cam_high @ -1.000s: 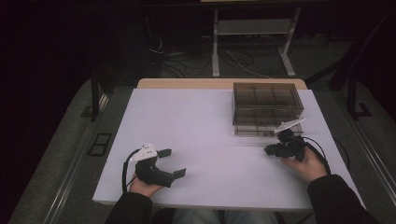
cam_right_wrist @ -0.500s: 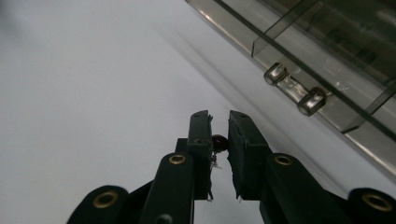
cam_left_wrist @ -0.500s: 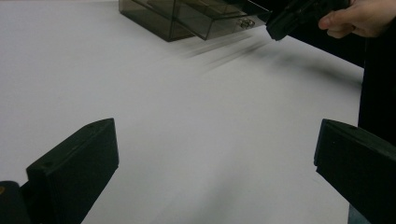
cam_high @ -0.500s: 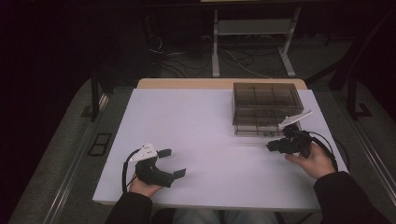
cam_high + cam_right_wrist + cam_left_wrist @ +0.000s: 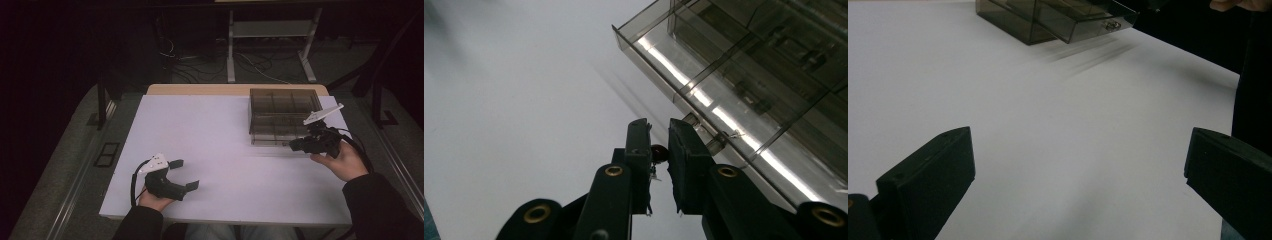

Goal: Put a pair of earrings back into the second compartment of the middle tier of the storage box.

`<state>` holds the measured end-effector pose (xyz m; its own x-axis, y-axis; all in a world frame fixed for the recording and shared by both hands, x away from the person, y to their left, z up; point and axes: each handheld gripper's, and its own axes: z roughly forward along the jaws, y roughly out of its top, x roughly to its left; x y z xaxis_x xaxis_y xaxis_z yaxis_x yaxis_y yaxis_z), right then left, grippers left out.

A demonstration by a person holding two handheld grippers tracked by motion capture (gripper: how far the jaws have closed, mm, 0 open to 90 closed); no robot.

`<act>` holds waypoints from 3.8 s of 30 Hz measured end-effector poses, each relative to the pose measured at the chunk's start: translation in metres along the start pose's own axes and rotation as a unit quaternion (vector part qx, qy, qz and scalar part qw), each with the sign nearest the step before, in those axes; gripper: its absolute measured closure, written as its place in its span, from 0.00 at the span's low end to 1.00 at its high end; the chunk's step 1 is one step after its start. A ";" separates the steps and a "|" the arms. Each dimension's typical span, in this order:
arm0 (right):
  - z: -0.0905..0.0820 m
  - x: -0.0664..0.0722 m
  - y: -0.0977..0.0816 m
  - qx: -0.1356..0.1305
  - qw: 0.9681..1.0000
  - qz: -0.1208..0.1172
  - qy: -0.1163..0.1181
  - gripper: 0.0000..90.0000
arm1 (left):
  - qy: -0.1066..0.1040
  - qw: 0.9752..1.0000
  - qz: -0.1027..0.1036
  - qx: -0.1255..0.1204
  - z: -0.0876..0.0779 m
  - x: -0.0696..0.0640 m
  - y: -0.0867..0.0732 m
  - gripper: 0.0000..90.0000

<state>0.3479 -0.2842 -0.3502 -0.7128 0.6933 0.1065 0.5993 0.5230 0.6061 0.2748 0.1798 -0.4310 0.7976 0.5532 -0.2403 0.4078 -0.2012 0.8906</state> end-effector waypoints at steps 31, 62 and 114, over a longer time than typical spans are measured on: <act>0.013 -0.023 0.035 -0.023 1.000 0.008 -0.010 0.87 | -0.001 1.000 -0.001 -0.001 -0.001 0.000 0.000 0.00; 0.057 -0.039 0.033 0.003 1.000 0.018 -0.021 0.87 | -0.003 1.000 0.000 0.000 0.000 0.001 0.000 0.00; 0.012 0.004 0.004 -0.084 0.993 0.082 0.007 0.00 | -0.013 1.000 -0.008 -0.005 -0.002 -0.001 0.000 0.00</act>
<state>0.3515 -0.2733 -0.3569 -0.6164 0.7550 0.2237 0.6388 0.3135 0.7026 0.2733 0.1810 -0.4299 0.8021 0.5351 -0.2652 0.4166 -0.1833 0.8904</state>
